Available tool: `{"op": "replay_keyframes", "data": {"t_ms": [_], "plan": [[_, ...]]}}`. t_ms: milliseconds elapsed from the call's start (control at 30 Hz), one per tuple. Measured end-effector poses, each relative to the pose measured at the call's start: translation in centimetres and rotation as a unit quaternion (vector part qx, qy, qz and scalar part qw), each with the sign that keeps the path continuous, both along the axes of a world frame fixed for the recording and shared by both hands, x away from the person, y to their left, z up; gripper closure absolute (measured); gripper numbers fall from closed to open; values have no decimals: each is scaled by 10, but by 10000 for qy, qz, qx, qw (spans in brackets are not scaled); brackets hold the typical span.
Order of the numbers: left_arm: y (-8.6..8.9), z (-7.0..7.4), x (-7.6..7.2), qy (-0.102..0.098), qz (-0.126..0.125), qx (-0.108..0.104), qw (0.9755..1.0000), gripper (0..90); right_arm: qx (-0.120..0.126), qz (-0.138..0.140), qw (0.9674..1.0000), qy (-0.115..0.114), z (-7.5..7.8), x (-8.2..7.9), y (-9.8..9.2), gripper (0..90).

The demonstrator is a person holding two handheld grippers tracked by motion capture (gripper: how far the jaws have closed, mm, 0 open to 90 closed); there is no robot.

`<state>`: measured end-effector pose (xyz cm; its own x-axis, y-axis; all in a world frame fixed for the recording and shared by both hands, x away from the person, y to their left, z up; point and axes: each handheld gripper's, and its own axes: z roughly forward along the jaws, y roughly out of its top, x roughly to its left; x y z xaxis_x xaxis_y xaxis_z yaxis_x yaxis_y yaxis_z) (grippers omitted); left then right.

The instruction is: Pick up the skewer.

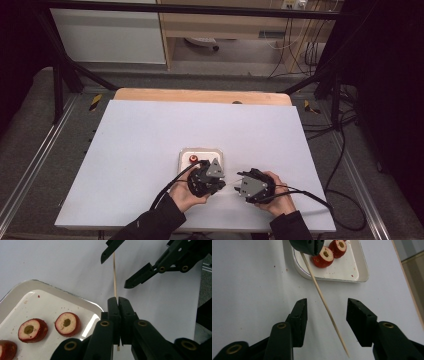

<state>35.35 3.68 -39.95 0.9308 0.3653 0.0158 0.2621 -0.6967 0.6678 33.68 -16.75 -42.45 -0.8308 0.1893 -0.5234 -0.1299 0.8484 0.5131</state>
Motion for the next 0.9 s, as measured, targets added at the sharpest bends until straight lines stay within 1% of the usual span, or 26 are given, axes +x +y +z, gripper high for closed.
{"op": "replay_keyframes", "data": {"t_ms": [67, 100, 133, 200, 267, 300, 333, 367, 400, 433, 467, 567, 633, 667, 700, 833, 900], "plan": [[-1, 0, 0, 7, -25, 19, 10000, 886, -152, 95, 9997, -189, 0, 0, 2, 549], [-1, -1, 0, 15, -30, 28, 10000, 886, -207, 199, 9994, -171, 1, 0, 3, 566], [-1, -1, 0, 26, -33, 31, 10000, 886, -254, 249, 9991, -249, 1, 0, 5, 579], [-1, -1, -1, 33, -9, 5, 10000, 886, -328, 361, 9984, -302, 2, 1, 8, 609], [-1, -1, -1, 40, -20, -2, 10000, 886, -423, 425, 9977, -317, 2, 2, 10, 638], [0, -1, -1, 37, -26, 6, 10000, 886, -480, 502, 9972, -285, 2, 2, 11, 656], [1, 0, -1, 41, -30, 6, 10000, 886, -488, 532, 9971, -240, 1, 1, 12, 673], [1, 0, 0, 49, -30, -6, 10000, 886, -637, 638, 9951, -409, 1, 3, 13, 696], [2, 0, 0, 45, -37, -4, 10000, 886, -668, 680, 9948, -364, 1, 3, 14, 720], [2, 0, 0, 44, -42, 6, 10000, 886, -743, 740, 9935, -439, 1, 4, 15, 736], [3, 1, -1, 40, -59, 14, 10000, 886, -802, 772, 9928, -436, 1, 4, 15, 752], [5, 0, -1, 55, -63, 1, 10000, 886, -879, 870, 9915, -403, 1, 3, 18, 790], [6, 0, -1, 63, -71, 20, 10000, 886, -944, 904, 9906, -413, 0, 3, 18, 814], [7, 0, -1, 67, -60, -8, 10000, 886, -988, 924, 9898, -436, 0, 3, 18, 826], [7, 0, -1, 72, -58, -8, 10000, 886, -1010, 910, 9898, -430, 0, 3, 18, 837], [9, -1, -1, 81, -81, 20, 9999, 886, -1146, 1018, 9869, -498, -1, 2, 19, 874], [9, -1, -1, 80, -91, 35, 9999, 886, -1249, 1097, 9845, -568, -1, 2, 20, 883]]}}
